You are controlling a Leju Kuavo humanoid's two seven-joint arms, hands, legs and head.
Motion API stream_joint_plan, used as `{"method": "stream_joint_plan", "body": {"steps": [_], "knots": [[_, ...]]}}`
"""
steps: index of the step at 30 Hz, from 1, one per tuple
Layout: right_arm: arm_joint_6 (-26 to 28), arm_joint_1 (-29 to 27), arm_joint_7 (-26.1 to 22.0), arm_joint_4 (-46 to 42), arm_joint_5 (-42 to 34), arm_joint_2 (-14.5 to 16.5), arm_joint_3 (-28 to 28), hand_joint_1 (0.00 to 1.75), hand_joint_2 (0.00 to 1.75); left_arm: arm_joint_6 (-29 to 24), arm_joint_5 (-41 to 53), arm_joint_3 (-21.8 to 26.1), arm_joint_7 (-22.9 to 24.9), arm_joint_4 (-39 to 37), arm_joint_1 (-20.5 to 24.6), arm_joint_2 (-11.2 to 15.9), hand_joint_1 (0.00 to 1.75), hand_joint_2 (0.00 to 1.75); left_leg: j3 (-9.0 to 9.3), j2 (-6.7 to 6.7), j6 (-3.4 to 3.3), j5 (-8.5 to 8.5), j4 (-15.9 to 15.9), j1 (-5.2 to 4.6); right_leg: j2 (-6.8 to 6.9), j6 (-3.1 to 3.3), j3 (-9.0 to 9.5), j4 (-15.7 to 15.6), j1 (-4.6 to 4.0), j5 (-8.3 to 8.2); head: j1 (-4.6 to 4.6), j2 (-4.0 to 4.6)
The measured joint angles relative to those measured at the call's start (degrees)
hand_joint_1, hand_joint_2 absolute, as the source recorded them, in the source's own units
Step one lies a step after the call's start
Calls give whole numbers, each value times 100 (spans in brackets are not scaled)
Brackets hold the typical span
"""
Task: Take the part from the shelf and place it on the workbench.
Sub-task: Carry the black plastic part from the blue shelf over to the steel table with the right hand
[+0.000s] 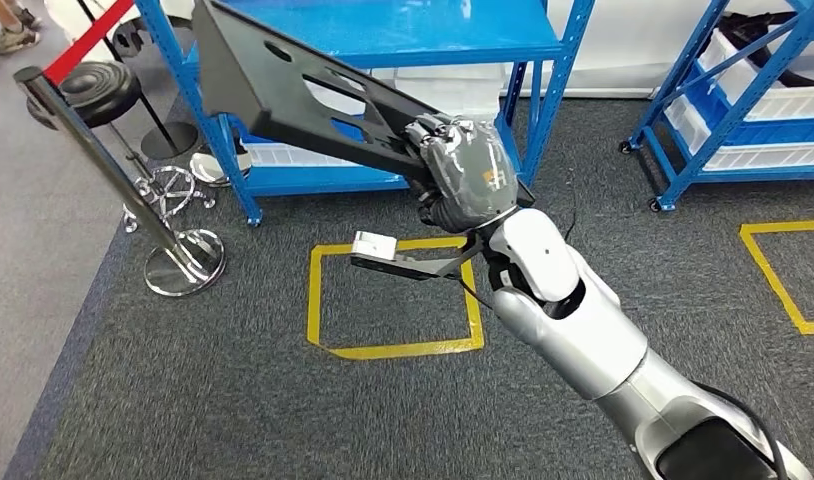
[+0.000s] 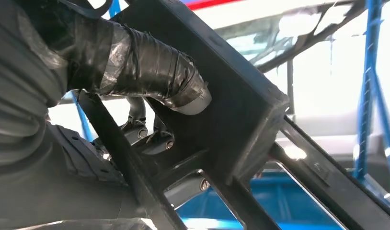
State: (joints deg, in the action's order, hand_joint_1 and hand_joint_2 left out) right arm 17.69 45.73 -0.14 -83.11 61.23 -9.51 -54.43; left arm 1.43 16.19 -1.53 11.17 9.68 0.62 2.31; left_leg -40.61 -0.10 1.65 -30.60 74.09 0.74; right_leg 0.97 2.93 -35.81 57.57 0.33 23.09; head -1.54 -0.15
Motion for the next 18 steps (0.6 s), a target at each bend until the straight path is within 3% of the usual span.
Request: {"method": "stream_joint_plan", "body": {"steps": [1,2,3,5,6,8,9,10,11,12,13,14,16,17,18], "knots": [[10,-73,-21,-69,-56,-147,38,175,175,-25,29,-9,-37,0,-5,-9,0,175,154,0,27,188,-31,24,18,-33,-116,29,14,-69,0,0],[19,-138,-47,-133,-97,-286,92,175,175,-45,48,-19,-62,0,-8,-19,0,175,401,2,50,338,-254,47,32,-68,-230,70,29,-131,0,0],[25,-191,-71,-199,-132,-413,165,175,175,-58,62,-31,-78,0,-7,-35,0,175,734,13,70,337,-643,61,36,-107,-336,117,38,-186,-1,0],[26,-260,-110,-327,-188,-624,335,175,175,-79,74,-52,-89,0,-22,-66,0,175,1277,47,27,80,-1436,50,29,-185,-472,192,46,-300,2,0],[23,-277,-129,-382,-209,-705,410,175,175,-85,74,-63,-91,0,-32,-79,0,175,1399,61,-13,-38,-1658,28,22,-222,-501,196,47,-366,3,0],[2,-296,-172,-444,-226,-833,497,175,175,-88,58,-77,-85,-2,-50,-95,0,175,1344,41,-124,13,-1716,14,-6,-297,-527,163,61,-474,7,0],[-15,-301,-191,-464,-228,-886,518,175,175,-88,45,-81,-79,-3,-44,-107,0,175,1294,23,-183,80,-1724,16,-27,-325,-567,204,70,-392,10,0],[-34,-306,-209,-481,-223,-930,532,175,175,-88,32,-84,-70,-5,-33,-118,0,175,1224,-3,-247,165,-1735,23,-47,-346,-625,346,80,-175,14,0],[-50,-311,-226,-497,-214,-964,541,175,175,-88,22,-85,-57,-7,-23,-128,0,175,1142,-27,-295,253,-1742,26,-63,-358,-697,601,91,149,17,0],[-63,-316,-239,-514,-202,-982,546,175,175,-88,15,-85,-47,-7,-14,-134,0,175,1049,-39,-327,336,-1740,16,-69,-369,-769,959,92,497,21,0],[-75,-326,-250,-528,-188,-999,549,175,175,-88,11,-85,-37,-7,-8,-136,0,175,945,-52,-344,418,-1732,6,-72,-381,-821,1357,95,744,21,0],[-86,-339,-256,-537,-179,-1014,550,175,175,-90,10,-84,-29,-7,-7,-137,0,175,837,-58,-346,497,-1720,-3,-73,-391,-831,1698,96,827,21,0],[-103,-364,-259,-542,-170,-1047,551,175,175,-91,8,-83,-23,-7,-9,-138,0,175,602,-62,-332,640,-1672,-16,-74,-386,-647,1938,97,600,20,0],[-106,-371,-259,-548,-169,-1056,554,175,175,-91,8,-83,-22,-7,-10,-139,0,175,490,-60,-319,701,-1639,-20,-75,-369,-418,1771,96,450,20,0],[-105,-371,-257,-561,-169,-1062,562,175,175,-87,9,-84,-26,-6,-7,-140,0,175,390,-57,-299,752,-1602,-26,-79,-343,-82,1414,89,432,19,0]]}}
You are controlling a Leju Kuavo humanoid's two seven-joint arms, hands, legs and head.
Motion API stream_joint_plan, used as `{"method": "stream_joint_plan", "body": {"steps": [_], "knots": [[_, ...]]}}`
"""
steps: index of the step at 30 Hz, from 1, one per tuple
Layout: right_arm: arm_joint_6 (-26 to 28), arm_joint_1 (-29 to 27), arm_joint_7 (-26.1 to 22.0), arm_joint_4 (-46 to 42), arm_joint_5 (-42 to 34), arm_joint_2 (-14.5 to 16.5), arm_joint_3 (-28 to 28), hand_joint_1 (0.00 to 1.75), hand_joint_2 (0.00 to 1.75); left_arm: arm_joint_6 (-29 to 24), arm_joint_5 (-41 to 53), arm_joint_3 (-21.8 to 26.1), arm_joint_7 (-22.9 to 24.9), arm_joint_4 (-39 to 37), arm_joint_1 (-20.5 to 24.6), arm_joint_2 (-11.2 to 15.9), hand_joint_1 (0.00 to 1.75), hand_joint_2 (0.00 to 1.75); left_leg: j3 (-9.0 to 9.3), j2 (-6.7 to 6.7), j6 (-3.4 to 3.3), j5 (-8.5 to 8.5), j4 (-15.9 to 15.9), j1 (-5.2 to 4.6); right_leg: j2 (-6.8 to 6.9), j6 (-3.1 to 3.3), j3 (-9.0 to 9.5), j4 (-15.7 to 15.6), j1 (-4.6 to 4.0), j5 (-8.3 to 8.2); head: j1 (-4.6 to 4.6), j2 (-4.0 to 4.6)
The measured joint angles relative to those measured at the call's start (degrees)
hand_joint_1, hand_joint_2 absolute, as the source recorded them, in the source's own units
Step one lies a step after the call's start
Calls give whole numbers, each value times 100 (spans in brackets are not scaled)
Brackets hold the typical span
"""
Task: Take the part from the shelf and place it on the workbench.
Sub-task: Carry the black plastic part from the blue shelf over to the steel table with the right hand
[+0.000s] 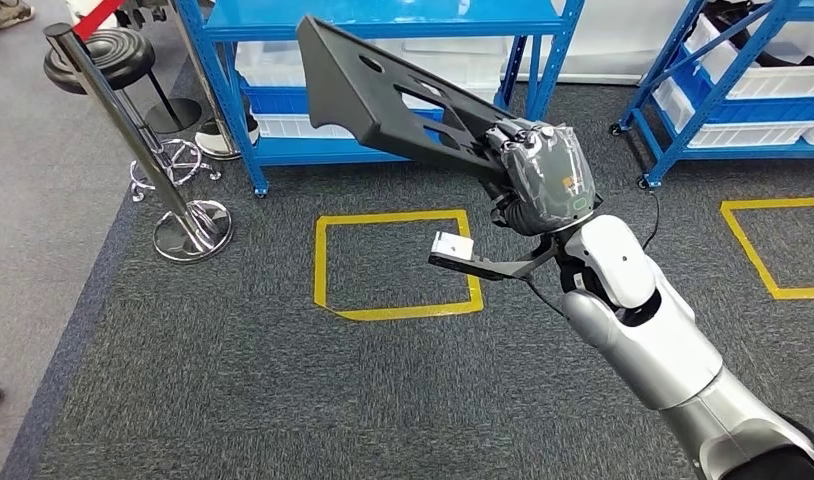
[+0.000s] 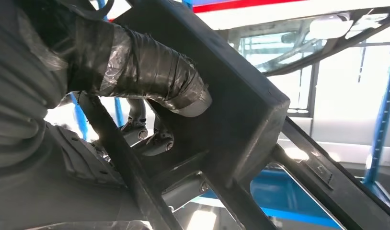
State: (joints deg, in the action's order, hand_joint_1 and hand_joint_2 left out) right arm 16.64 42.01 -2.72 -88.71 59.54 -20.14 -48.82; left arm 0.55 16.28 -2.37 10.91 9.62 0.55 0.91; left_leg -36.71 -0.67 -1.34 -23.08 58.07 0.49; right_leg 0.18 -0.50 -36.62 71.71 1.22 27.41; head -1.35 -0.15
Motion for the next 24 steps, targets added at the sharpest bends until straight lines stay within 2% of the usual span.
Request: {"method": "stream_joint_plan", "body": {"steps": [1,2,3,4,5,6,7,8,10,11,12,13,14,15,16,17,18,20,21,22,24], "knots": [[1,3,1,-21,0,-2,16,175,175,12,-1,0,-26,1,3,-3,0,175,-75,5,24,43,37,-8,-3,27,361,-469,-13,111,-2,0],[2,7,2,-40,1,-3,37,175,175,33,-5,0,-75,1,0,-5,0,175,-125,10,54,89,59,-15,-2,47,643,-874,-29,263,-4,0],[3,9,2,-60,4,-11,62,175,175,62,-11,0,-148,2,-6,-7,0,175,-155,13,90,140,63,-15,0,66,822,-1171,-52,402,-4,0],[4,4,1,-74,7,-26,84,175,175,93,-18,1,-224,1,-19,-7,0,175,-171,17,128,198,48,-13,6,85,867,-1317,-70,446,-6,0],[5,-6,0,-80,13,-42,97,175,175,120,-22,1,-282,-2,-35,-4,0,175,-192,24,164,247,30,-1,23,113,829,-1342,-64,400,-4,0],[5,-17,-2,-87,18,-56,104,175,175,142,-24,1,-320,-5,-42,-2,0,175,-226,35,198,223,44,9,40,152,789,-1361,-57,337,-5,0],[6,-28,-4,-91,23,-66,108,175,175,157,-24,1,-336,-9,-48,0,0,175,-278,47,226,91,143,15,60,197,740,-1379,-43,272,-8,0],[6,-37,-3,-92,33,-68,112,175,175,171,-22,1,-342,-11,-50,1,0,175,-355,55,250,-133,350,26,80,235,682,-1391,-30,209,-10,0],[5,-52,-1,-93,60,-72,123,175,175,187,-10,1,-329,-13,-53,-2,0,175,-548,58,294,-667,1045,36,104,277,556,-1383,-46,112,-15,0],[5,-64,5,-93,76,-72,127,175,175,192,0,1,-313,-13,-56,-1,0,175,-623,58,311,-806,1395,39,123,279,498,-1372,-55,69,-16,0],[4,-77,9,-92,91,-72,128,175,175,191,11,1,-294,-14,-59,0,0,175,-635,57,321,-821,1619,39,149,277,439,-1353,-62,33,-16,0],[4,-90,14,-92,105,-72,129,175,175,186,21,1,-277,-14,-60,3,0,175,-551,53,322,-727,1644,38,182,270,382,-1327,-67,6,-16,0],[4,-102,20,-92,115,-72,131,175,175,181,29,1,-263,-14,-59,7,0,175,-359,35,312,-575,1445,36,221,263,335,-1297,-70,-12,-16,0],[4,-109,24,-93,126,-72,134,175,175,177,35,1,-254,-14,-56,13,0,175,-83,-22,291,-448,1074,29,264,254,298,-1267,-72,-23,-16,0],[5,-113,28,-96,137,-72,140,175,175,174,39,1,-248,-14,-50,23,0,175,207,-107,265,-402,659,3,312,242,271,-1242,-79,-30,-16,0],[7,-115,35,-99,151,-72,148,175,175,174,42,1,-245,-14,-43,34,0,175,422,-184,232,-406,317,-25,365,222,257,-1226,-88,-40,-15,0],[10,-117,46,-103,170,-72,156,175,175,174,44,1,-242,-14,-38,43,0,175,543,-231,197,-441,96,-54,421,198,248,-1217,-94,-53,-15,0],[14,-122,69,-106,200,-72,165,175,175,173,47,1,-237,-14,-37,52,0,175,555,-179,113,-442,-37,-76,535,135,245,-1227,-103,-88,-14,0],[16,-124,77,-108,210,-72,167,175,175,173,48,0,-235,-14,-40,54,0,175,548,-125,65,-400,-79,-63,527,103,241,-1215,-96,-76,-14,0],[19,-124,79,-113,214,-73,173,175,175,174,50,-1,-235,-14,-40,55,0,175,542,-79,12,-351,-123,-44,447,76,210,-1145,-88,-7,-14,0],[26,-132,83,-127,225,-84,193,175,175,179,62,-3,-234,-14,-35,57,0,175,511,9,-68,-260,-185,-12,172,30,7,-672,-59,331,-11,0]]}}
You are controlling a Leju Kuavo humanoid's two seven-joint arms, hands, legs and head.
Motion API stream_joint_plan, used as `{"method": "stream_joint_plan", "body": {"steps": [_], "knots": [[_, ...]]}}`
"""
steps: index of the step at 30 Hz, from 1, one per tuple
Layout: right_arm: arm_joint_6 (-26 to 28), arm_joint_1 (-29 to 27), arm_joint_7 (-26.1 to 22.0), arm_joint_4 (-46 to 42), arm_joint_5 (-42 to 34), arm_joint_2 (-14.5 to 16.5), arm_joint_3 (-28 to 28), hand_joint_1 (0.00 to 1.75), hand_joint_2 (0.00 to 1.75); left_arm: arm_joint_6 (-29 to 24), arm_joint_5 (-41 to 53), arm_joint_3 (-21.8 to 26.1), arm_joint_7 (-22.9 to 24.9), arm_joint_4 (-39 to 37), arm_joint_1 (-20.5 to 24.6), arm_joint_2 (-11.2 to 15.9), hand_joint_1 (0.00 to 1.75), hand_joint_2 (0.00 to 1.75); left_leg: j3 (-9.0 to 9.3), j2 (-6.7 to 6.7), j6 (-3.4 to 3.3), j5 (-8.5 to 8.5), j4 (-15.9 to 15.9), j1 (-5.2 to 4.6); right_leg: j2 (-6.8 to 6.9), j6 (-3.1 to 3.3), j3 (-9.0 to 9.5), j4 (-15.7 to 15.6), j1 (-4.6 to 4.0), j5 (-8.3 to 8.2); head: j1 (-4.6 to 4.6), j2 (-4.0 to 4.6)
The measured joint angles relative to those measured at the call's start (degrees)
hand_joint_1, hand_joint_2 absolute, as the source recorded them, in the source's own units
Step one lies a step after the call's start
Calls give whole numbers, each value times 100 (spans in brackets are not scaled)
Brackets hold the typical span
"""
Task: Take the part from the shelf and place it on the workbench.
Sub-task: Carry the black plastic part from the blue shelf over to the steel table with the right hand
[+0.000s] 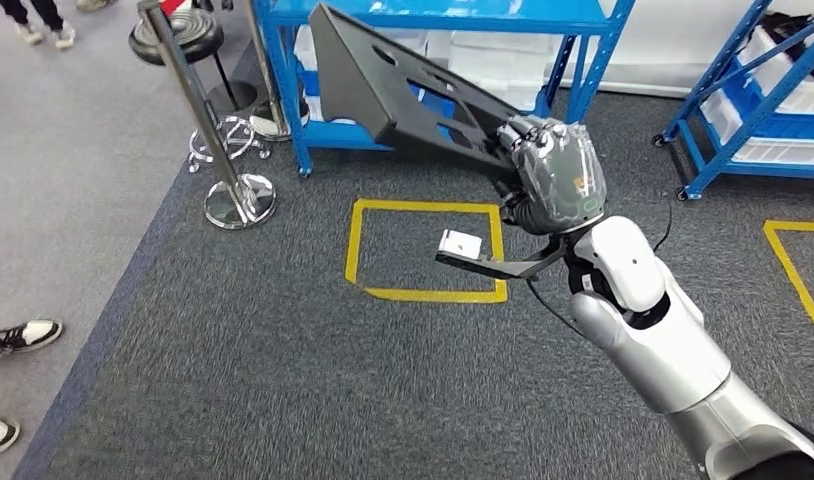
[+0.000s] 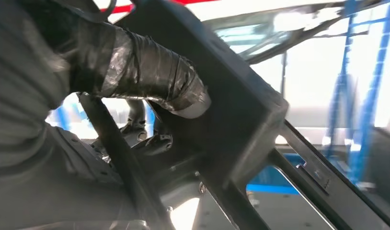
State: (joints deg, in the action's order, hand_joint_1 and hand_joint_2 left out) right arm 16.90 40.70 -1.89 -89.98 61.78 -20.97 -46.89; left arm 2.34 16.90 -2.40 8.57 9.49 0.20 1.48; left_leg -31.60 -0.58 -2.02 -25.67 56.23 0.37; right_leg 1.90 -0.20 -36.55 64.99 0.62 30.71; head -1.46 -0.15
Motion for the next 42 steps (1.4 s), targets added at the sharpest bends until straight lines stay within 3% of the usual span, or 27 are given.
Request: {"method": "stream_joint_plan", "body": {"steps": [2,3,4,6,8,10,12,14,16,18,19,20,22,24,26,28,30,32,34,35,37,39,41,42], "knots": [[5,-32,8,-6,15,-13,16,175,175,7,16,-2,-1,0,-1,6,0,175,-70,105,-24,50,9,4,-149,-36,-293,704,20,356,1,0],[5,-53,11,-5,22,-16,18,175,175,11,21,-3,-1,0,-7,10,0,175,-106,166,-19,68,25,5,-164,-51,-367,909,28,410,0,0],[6,-71,14,-5,28,-16,18,175,175,13,26,-4,-2,0,-12,14,0,175,-141,232,-9,81,48,7,-170,-61,-344,912,38,354,0,0],[7,-85,16,-8,34,-16,23,175,175,18,30,-7,-2,0,-16,18,0,175,-201,364,16,89,117,15,-228,-64,-12,351,69,19,0,0],[10,-83,16,-13,37,-16,34,175,175,21,35,-9,-2,0,-11,20,0,175,-280,483,68,88,206,9,-446,-46,319,-276,97,-179,-2,0],[15,-89,19,-18,45,-18,43,175,175,22,40,-9,-2,0,-10,33,0,175,-370,589,148,114,254,11,-559,-19,377,-454,88,-172,-4,0],[17,-92,28,-20,73,9,44,175,175,13,42,-9,0,-3,-25,49,0,175,-427,680,226,158,243,27,-448,31,354,-467,80,-205,-2,0],[16,-72,51,-11,123,80,44,175,175,2,45,-9,19,-9,-34,67,0,175,-514,529,290,60,374,25,-322,112,351,-506,94,-252,-5,0],[12,-45,82,20,182,183,43,175,175,14,45,-9,57,-11,-27,110,0,175,-771,234,339,-293,963,27,-195,170,335,-528,82,-282,-10,0],[5,-31,108,64,231,289,39,175,175,43,36,-9,90,-11,-18,157,0,175,-1085,116,368,-615,1700,37,-55,186,312,-523,53,-288,-10,0],[1,-29,116,89,245,332,35,175,175,61,27,-9,97,-11,-15,180,0,175,-1129,102,369,-633,1840,38,21,188,306,-519,44,-288,-10,0],[-2,-27,122,112,256,367,33,175,175,79,19,-9,101,-11,-12,201,0,175,-1061,90,362,-548,1758,37,99,189,305,-515,36,-286,-11,0],[-4,-10,126,150,266,423,31,175,175,116,8,-9,103,-11,-11,251,0,175,-646,-4,322,-211,1048,28,237,186,315,-512,21,-279,-11,0],[3,21,132,173,277,462,32,175,175,150,2,-9,109,-11,-5,308,0,175,-292,-170,249,-26,396,-21,355,166,323,-515,-8,-274,-9,0],[14,45,138,199,298,527,31,175,175,197,-16,-9,116,-11,-13,386,0,175,-228,-190,184,-5,211,-66,461,129,328,-531,-26,-280,-7,0],[19,75,145,244,323,637,29,175,175,274,-53,-3,117,-11,-31,472,0,175,-235,-77,130,46,156,-50,494,78,340,-537,-23,-271,-6,0],[16,152,153,319,344,745,27,175,175,372,-83,12,134,-11,-19,551,0,175,-220,25,72,107,88,-10,237,34,243,-301,-2,-86,-3,0],[11,223,161,408,357,830,25,175,175,449,-85,24,187,-11,8,616,0,175,-234,136,34,142,74,8,-78,10,-58,371,19,282,1,0],[3,241,169,496,367,910,16,175,175,498,-77,27,239,-11,26,668,0,175,-261,278,23,151,97,8,-160,-2,-342,990,22,480,2,0],[-1,248,172,535,370,949,9,175,175,519,-75,28,256,-11,31,689,0,175,-272,359,24,150,117,9,-170,-2,-365,1037,25,421,3,0],[-5,288,179,598,372,1018,-1,175,175,539,-74,31,281,-11,31,719,0,175,-288,518,46,135,179,13,-245,13,-111,497,44,41,2,0],[-5,355,185,645,376,1063,-4,175,175,544,-73,32,290,-11,26,738,0,175,-343,652,96,117,258,8,-496,37,192,-157,73,-207,1,0],[-5,399,186,687,395,1107,-8,175,175,545,-74,33,292,-11,19,761,0,175,-430,775,171,138,291,25,-627,60,271,-371,68,-212,-2,0],[-5,410,186,706,406,1130,-10,175,175,544,-74,33,291,-11,12,771,0,175,-464,843,214,162,287,40,-575,80,270,-399,61,-225,-2,0]]}}
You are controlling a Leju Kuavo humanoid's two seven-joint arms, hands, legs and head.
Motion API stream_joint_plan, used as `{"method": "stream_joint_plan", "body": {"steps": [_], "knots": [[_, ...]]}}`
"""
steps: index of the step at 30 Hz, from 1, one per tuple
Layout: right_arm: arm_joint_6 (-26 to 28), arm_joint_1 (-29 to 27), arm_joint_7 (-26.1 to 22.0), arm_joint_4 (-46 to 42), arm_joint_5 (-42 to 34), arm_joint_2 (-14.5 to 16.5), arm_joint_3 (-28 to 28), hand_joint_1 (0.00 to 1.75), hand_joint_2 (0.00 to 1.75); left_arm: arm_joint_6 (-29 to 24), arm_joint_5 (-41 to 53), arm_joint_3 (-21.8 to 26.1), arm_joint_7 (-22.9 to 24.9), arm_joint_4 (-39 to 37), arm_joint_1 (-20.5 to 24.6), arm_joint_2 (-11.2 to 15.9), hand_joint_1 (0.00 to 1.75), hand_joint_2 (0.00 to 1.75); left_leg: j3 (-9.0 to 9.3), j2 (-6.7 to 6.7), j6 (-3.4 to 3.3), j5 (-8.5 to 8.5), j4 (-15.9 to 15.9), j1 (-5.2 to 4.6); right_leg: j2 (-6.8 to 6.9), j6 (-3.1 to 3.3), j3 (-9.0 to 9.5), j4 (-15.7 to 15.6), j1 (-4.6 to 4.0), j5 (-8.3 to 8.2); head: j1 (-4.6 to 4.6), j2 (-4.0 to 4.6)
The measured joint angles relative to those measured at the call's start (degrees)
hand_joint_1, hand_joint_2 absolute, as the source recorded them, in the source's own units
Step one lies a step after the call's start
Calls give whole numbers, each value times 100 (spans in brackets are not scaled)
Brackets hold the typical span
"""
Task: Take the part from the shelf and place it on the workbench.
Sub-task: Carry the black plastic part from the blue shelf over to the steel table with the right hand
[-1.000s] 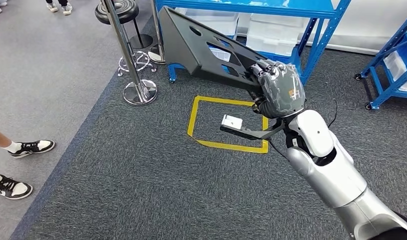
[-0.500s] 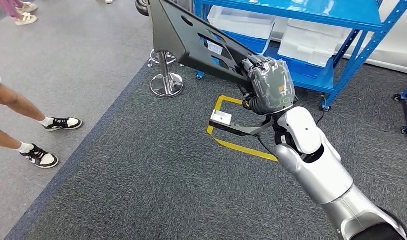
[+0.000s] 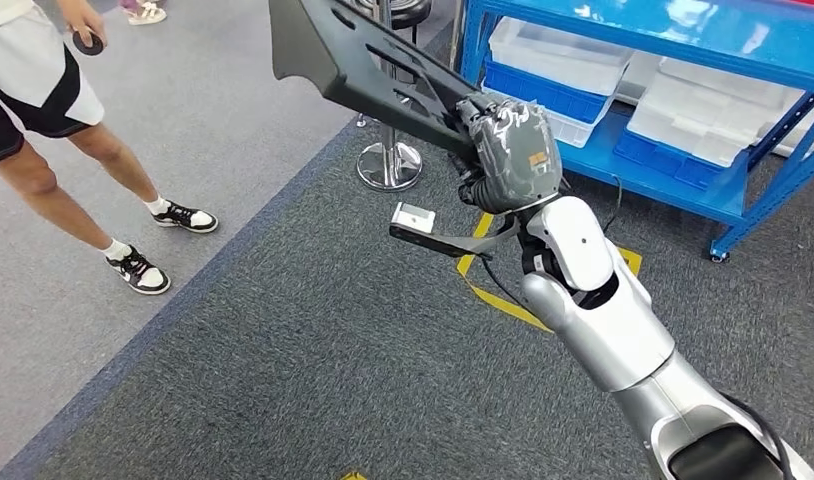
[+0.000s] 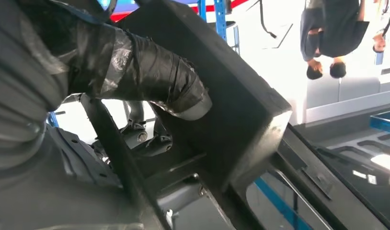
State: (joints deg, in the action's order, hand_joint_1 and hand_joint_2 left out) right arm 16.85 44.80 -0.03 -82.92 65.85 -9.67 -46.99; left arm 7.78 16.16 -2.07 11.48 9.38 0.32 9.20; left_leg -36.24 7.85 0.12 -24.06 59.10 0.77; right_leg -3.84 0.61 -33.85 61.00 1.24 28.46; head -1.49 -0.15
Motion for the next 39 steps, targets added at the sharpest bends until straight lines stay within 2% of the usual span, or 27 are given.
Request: {"method": "stream_joint_plan", "body": {"steps": [1,2,3,5,7,8,9,10,12,14,16,17,19,20,21,23,24,25,27,29,30,32,33,35,37,38,39], "knots": [[0,11,2,21,13,21,-3,175,175,-1,3,1,-5,-1,-13,16,0,175,-26,24,37,14,-12,15,74,32,1,-15,-1,-18,-1,0],[1,24,6,39,26,40,-5,175,175,-4,14,1,-25,-1,-22,25,0,175,-58,-65,68,-9,23,8,148,70,10,-43,5,-38,-12,0],[2,38,17,54,42,54,-6,175,175,-16,37,1,-64,-2,-23,37,0,175,-131,-229,97,-92,163,1,227,106,21,-74,12,-58,-26,0],[8,45,45,72,78,55,-7,175,175,-49,106,0,-184,-2,-14,49,0,175,-405,-614,140,-398,752,-8,381,149,33,-103,2,-75,-52,0],[21,-2,62,92,113,32,-7,175,175,-82,179,-4,-301,-2,-13,47,0,175,-712,-737,169,-643,1405,11,550,163,31,-101,-17,-68,-55,0],[33,-40,64,103,132,20,-7,175,175,-94,210,-9,-343,-2,-16,40,0,175,-765,-753,174,-646,1526,16,634,165,31,-100,-23,-62,-55,0],[50,-79,66,112,148,13,-7,175,175,-109,237,-18,-376,-2,-23,32,0,175,-698,-769,170,-543,1412,19,713,163,35,-99,-29,-55,-55,0],[67,-109,67,115,162,9,-7,175,175,-124,257,-27,-396,-2,-30,26,0,175,-521,-809,154,-371,1094,18,787,158,44,-99,-34,-46,-55,0],[117,-141,69,119,180,1,-7,175,175,-169,286,-41,-415,-2,-40,13,0,175,-96,-1052,83,-102,307,-31,917,133,67,-100,-58,-23,-54,0],[179,-168,73,119,184,-11,-7,175,175,-213,299,-49,-410,-2,-47,-9,0,175,79,-1184,1,-44,-46,-94,1031,88,85,-105,-85,-3,-54,0],[287,-266,70,76,178,-49,-6,175,175,-279,305,-62,-374,-2,-69,-62,0,175,89,-1045,-63,-27,-78,-102,1149,26,125,-133,-97,15,-51,0],[365,-347,62,21,165,-109,-4,175,175,-325,309,-71,-341,-3,-88,-113,0,175,110,-974,-93,-10,-114,-87,1105,-10,143,-120,-85,47,-49,0],[567,-549,31,-154,121,-311,10,175,175,-435,316,-84,-256,-4,-105,-244,0,175,153,-834,-158,31,-184,-50,801,-66,57,154,-63,256,-45,0],[672,-685,14,-267,95,-463,33,175,175,-504,319,-87,-215,-4,-109,-319,0,175,158,-762,-182,40,-195,-42,596,-79,-80,468,-48,431,-45,0],[779,-855,0,-392,75,-633,74,175,175,-578,320,-89,-180,-4,-107,-393,0,175,156,-678,-203,43,-193,-41,472,-85,-262,850,-48,612,-43,0],[935,-1219,-13,-618,56,-969,183,175,175,-702,331,-91,-144,-4,-115,-522,0,175,153,-509,-225,42,-182,-44,389,-97,-560,1430,-50,806,-43,0],[991,-1414,-18,-731,55,-1124,258,175,175,-746,340,-94,-138,-4,-123,-583,0,175,152,-424,-230,39,-171,-45,380,-97,-613,1497,-49,767,-43,0],[1042,-1605,-27,-849,57,-1271,347,175,175,-780,350,-98,-135,-4,-133,-633,0,175,152,-344,-230,33,-155,-46,374,-93,-575,1372,-48,635,-43,0],[1138,-1979,-50,-1125,61,-1585,570,175,175,-839,363,-109,-131,-4,-155,-740,0,175,148,-177,-219,5,-100,-45,274,-74,-312,712,-42,225,-42,0],[1196,-2209,-63,-1345,65,-1834,756,175,175,-864,366,-119,-126,-5,-178,-817,0,175,115,-65,-184,-32,-35,-60,95,-53,-60,104,-40,-32,-42,0],[1205,-2293,-67,-1433,72,-1921,816,175,175,-868,366,-122,-123,-6,-186,-842,0,175,94,-26,-165,-43,-13,-68,40,-42,-5,-41,-42,-71,-42,0],[1206,-2491,-64,-1609,102,-2064,920,175,175,-873,369,-123,-120,-10,-200,-883,0,175,60,52,-130,-39,-4,-69,115,-8,10,-64,-43,-78,-44,0],[1210,-2647,-58,-1715,119,-2148,1001,175,175,-872,381,-125,-122,-13,-203,-905,0,175,48,28,-113,-51,16,-72,181,14,29,-77,-39,-83,-44,0],[1259,-3161,-68,-1984,128,-2391,1313,175,175,-868,429,-143,-123,-17,-185,-964,0,175,-58,-258,-66,-226,256,-97,361,68,74,-107,-19,-81,-73,1],[1376,-4011,-208,-2330,54,-2705,1934,175,175,-852,499,-189,-118,-17,-148,-1041,0,175,-352,-643,-14,-631,931,-96,590,100,103,-114,-28,-52,-99,1],[1436,-4496,-338,-2510,-17,-2842,2335,175,175,-838,533,-214,-114,-17,-135,-1079,0,175,-525,-740,5,-819,1321,-77,709,105,107,-113,-36,-37,-101,0],[1471,-4928,-503,-2675,-107,-2936,2761,175,175,-821,562,-234,-111,-17,-132,-1116,0,175,-628,-782,10,-910,1579,-62,811,105,108,-111,-41,-23,-99,0]]}}
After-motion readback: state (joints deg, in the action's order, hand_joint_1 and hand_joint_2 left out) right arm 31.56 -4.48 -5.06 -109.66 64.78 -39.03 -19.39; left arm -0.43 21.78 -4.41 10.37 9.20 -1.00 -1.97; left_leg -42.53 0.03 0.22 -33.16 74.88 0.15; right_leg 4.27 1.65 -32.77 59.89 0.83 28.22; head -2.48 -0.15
